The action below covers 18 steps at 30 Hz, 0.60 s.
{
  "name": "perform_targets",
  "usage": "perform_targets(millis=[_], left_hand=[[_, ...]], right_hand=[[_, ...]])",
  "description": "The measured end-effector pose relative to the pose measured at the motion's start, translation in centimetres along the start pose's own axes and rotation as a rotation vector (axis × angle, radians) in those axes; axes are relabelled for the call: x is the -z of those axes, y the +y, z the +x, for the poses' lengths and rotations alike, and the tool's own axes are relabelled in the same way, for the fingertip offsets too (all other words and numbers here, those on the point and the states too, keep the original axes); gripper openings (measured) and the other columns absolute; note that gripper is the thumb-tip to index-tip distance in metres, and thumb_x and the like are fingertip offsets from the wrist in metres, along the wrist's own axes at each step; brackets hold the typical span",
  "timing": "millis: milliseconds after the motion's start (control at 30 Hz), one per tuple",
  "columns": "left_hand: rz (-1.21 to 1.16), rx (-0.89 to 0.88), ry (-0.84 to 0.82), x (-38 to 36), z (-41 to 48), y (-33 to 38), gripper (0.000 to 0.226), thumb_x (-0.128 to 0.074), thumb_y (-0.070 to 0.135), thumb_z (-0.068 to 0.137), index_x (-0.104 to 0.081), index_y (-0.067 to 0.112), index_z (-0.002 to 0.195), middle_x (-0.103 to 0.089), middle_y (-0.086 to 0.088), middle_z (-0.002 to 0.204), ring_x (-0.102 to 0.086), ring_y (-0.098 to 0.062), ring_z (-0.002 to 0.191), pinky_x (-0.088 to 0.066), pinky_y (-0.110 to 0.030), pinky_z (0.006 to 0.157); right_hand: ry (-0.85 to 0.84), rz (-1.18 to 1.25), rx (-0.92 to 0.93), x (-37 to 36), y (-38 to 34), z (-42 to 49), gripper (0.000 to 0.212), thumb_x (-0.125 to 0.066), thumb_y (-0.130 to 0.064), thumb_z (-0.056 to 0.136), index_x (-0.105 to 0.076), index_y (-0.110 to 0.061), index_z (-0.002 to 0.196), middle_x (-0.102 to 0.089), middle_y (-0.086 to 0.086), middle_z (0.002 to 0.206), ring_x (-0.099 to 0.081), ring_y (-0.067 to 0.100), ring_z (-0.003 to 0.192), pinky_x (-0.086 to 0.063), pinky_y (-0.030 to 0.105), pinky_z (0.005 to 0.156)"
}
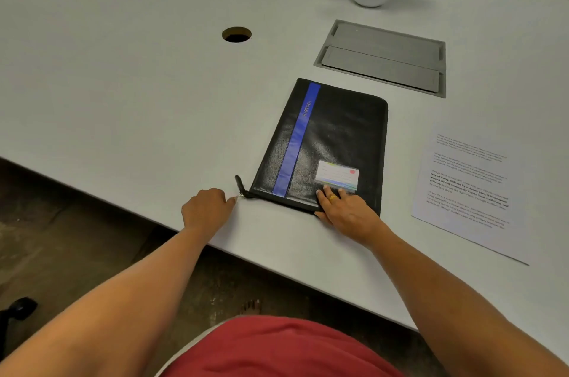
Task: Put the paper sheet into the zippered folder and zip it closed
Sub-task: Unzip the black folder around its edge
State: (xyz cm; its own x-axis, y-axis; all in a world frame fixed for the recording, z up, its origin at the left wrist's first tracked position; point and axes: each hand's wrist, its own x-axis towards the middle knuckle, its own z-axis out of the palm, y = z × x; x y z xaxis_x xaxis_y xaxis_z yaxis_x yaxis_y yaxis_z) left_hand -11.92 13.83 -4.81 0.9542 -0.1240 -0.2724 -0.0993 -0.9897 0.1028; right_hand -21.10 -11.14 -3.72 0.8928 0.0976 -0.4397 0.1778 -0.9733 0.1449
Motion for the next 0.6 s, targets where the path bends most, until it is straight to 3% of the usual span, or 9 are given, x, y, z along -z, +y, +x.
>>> perform_targets(millis=[133, 200, 267, 367, 433, 500, 533, 600], left_hand=[[-0.106, 0.053, 0.098, 1.7, 0.7, 0.5, 0.029, -0.047, 0.032, 0.090, -0.062, 0.007, 0.092, -0.061, -0.008, 0.084, -0.051, -0.024, 0.071, -0.034, -0.025, 0.062], [-0.161, 0.018, 0.170, 2.2, 0.9, 1.4, 0.024, -0.047, 0.027, 0.089, -0.060, 0.007, 0.089, -0.064, -0.009, 0.086, -0.050, -0.024, 0.070, -0.034, -0.027, 0.061], [-0.216, -0.076, 0.238, 2.4, 1.2, 2.5, 0.020, -0.048, 0.025, 0.089, -0.059, 0.008, 0.088, -0.064, -0.008, 0.089, -0.049, -0.023, 0.075, -0.034, -0.029, 0.062], [-0.247, -0.304, 0.254, 2.2, 1.8, 4.3, 0.022, -0.053, 0.027, 0.089, -0.058, 0.007, 0.096, -0.060, -0.009, 0.099, -0.052, -0.025, 0.095, -0.034, -0.030, 0.067], [-0.238, -0.432, 0.206, 1.9, 2.2, 5.4, 0.028, -0.057, 0.031, 0.087, -0.056, 0.006, 0.101, -0.058, -0.010, 0.103, -0.051, -0.027, 0.101, -0.032, -0.029, 0.070], [-0.261, -0.540, 0.138, 1.6, 2.5, 6.3, 0.037, -0.062, 0.036, 0.084, -0.055, 0.006, 0.105, -0.057, -0.009, 0.107, -0.051, -0.026, 0.105, -0.033, -0.027, 0.073], [-0.255, -0.588, 0.091, 1.4, 2.7, 6.8, 0.046, -0.063, 0.041, 0.083, -0.054, 0.007, 0.111, -0.056, -0.009, 0.113, -0.050, -0.026, 0.111, -0.036, -0.026, 0.079], [-0.125, -0.643, -0.036, 1.0, 3.0, 7.7, 0.072, -0.058, 0.055, 0.081, -0.042, 0.010, 0.134, -0.042, -0.010, 0.141, -0.033, -0.029, 0.134, -0.032, -0.033, 0.105]], right_hand=[[0.108, 0.151, -0.107, -0.2, 0.0, -0.6, 0.055, -0.025, -0.046, 0.097, -0.027, -0.013, 0.141, -0.028, 0.007, 0.152, -0.038, 0.028, 0.133, -0.047, 0.039, 0.089], [0.274, 0.263, -0.211, -0.4, -0.3, -0.6, 0.045, -0.031, -0.043, 0.097, -0.049, -0.013, 0.126, -0.052, 0.008, 0.135, -0.054, 0.026, 0.116, -0.049, 0.035, 0.077], [0.401, 0.407, -0.333, -1.0, -0.5, -0.4, 0.035, -0.037, -0.034, 0.096, -0.058, -0.010, 0.109, -0.064, 0.008, 0.114, -0.061, 0.026, 0.098, -0.049, 0.036, 0.072], [0.510, 0.671, -0.555, -1.9, -0.5, -0.2, 0.029, -0.046, -0.024, 0.092, -0.060, -0.006, 0.110, -0.061, 0.012, 0.119, -0.056, 0.028, 0.105, -0.051, 0.040, 0.084], [0.483, 0.834, -0.751, -2.2, -0.4, -0.4, 0.038, -0.052, -0.024, 0.089, -0.051, -0.005, 0.123, -0.045, 0.016, 0.138, -0.042, 0.030, 0.126, -0.042, 0.041, 0.100], [0.418, 0.973, -0.920, -2.4, -0.1, -0.6, 0.051, -0.055, -0.026, 0.088, -0.040, -0.006, 0.133, -0.033, 0.018, 0.146, -0.031, 0.031, 0.134, -0.035, 0.041, 0.106], [0.410, 1.049, -0.976, -2.3, 0.1, -0.7, 0.054, -0.057, -0.026, 0.087, -0.038, -0.007, 0.134, -0.035, 0.019, 0.144, -0.033, 0.032, 0.133, -0.035, 0.042, 0.106], [0.439, 1.196, -1.033, -2.0, 0.4, -0.6, 0.055, -0.059, -0.024, 0.085, -0.040, -0.005, 0.132, -0.047, 0.019, 0.135, -0.044, 0.033, 0.124, -0.040, 0.042, 0.102]])
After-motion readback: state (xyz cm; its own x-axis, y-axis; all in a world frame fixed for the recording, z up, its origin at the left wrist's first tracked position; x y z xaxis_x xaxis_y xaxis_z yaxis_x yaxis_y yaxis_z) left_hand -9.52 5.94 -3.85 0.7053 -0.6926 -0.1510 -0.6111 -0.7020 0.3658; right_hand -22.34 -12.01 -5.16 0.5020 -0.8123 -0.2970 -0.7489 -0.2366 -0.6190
